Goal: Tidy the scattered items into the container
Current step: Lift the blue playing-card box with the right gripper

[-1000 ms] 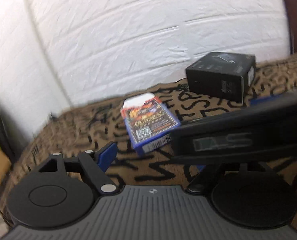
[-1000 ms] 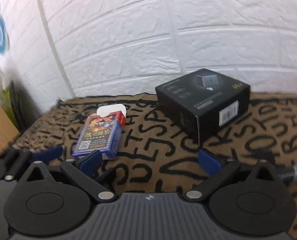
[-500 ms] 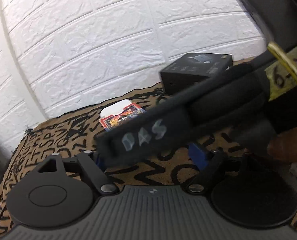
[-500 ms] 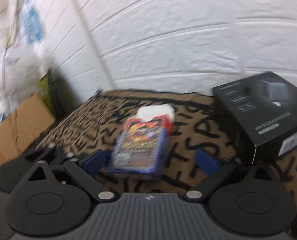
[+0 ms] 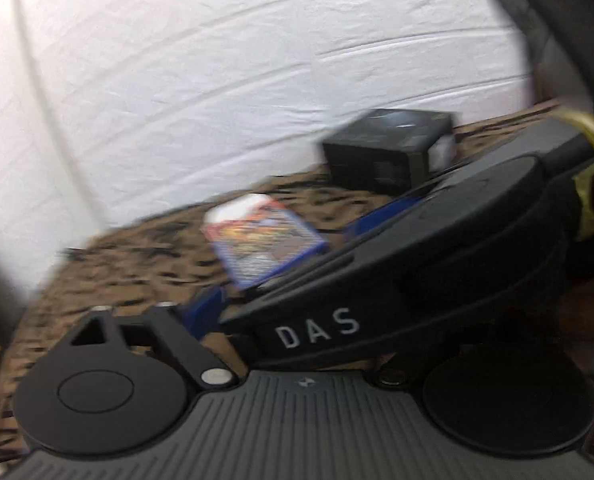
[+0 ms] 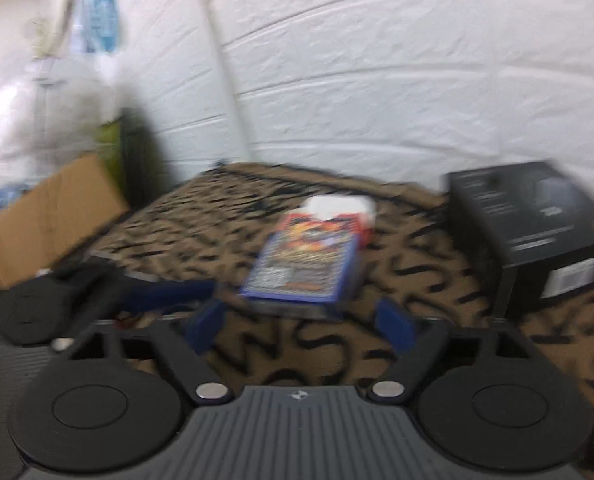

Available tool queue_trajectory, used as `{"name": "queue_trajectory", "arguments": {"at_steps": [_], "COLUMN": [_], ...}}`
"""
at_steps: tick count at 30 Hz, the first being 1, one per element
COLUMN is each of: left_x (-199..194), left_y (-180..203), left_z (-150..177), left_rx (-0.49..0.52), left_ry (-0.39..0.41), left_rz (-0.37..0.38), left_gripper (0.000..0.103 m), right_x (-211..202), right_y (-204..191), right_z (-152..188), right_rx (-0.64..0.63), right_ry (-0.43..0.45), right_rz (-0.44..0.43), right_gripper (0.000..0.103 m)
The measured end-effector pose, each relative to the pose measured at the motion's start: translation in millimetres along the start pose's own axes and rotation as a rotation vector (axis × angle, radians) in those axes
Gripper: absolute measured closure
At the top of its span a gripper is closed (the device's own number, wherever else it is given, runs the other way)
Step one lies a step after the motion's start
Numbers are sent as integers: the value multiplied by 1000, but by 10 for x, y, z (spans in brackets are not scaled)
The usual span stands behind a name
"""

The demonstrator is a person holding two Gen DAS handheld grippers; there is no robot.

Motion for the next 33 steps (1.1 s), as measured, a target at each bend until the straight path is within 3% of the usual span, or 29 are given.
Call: {"name": "queue_trajectory", "arguments": {"at_steps": [7,11,15,19,22,25,29,33], "left_x": [95,134,216,90,23,18,-11,42], "left_y": [8,36,9,-14,-33,-9,36,-61], "left_z": [-75,-89,-132,-90,-33,-10,-25,-5], "left_rx": [43,72,72,46,11,2,25,-31], "left_ry": [32,20,14,-3,-20,-12,12,-3], "left_rz": [19,56,91,98,118,119,162,216], "left_gripper": [3,2,0,0,0,0,20,19], "right_x": [-250,-329,-253,-148,-33,143,217,256], "right_y": [280,412,381,337,196,96,152,215], "right_z": [119,169,126,-6,-118,-184,-205,-239], "right_rx": [137,206,190,160,40,-50,8,16], "right_ry": [51,80,69,83,74,-8,-50,-67], "right_rz": [118,95,88,-26,-7,24,-5,-45], "right_gripper": [0,0,0,0,3,3,8,18]}}
Point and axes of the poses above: each gripper's, at about its wrist camera, not at the fingertips, and x roughly the way its jaws point, y to its right, z to its underside, the point moved 2 cm from there along x, roughly the way its jaws point, and after that the axes turned 7 degrees about x, right-handed, at the moved point
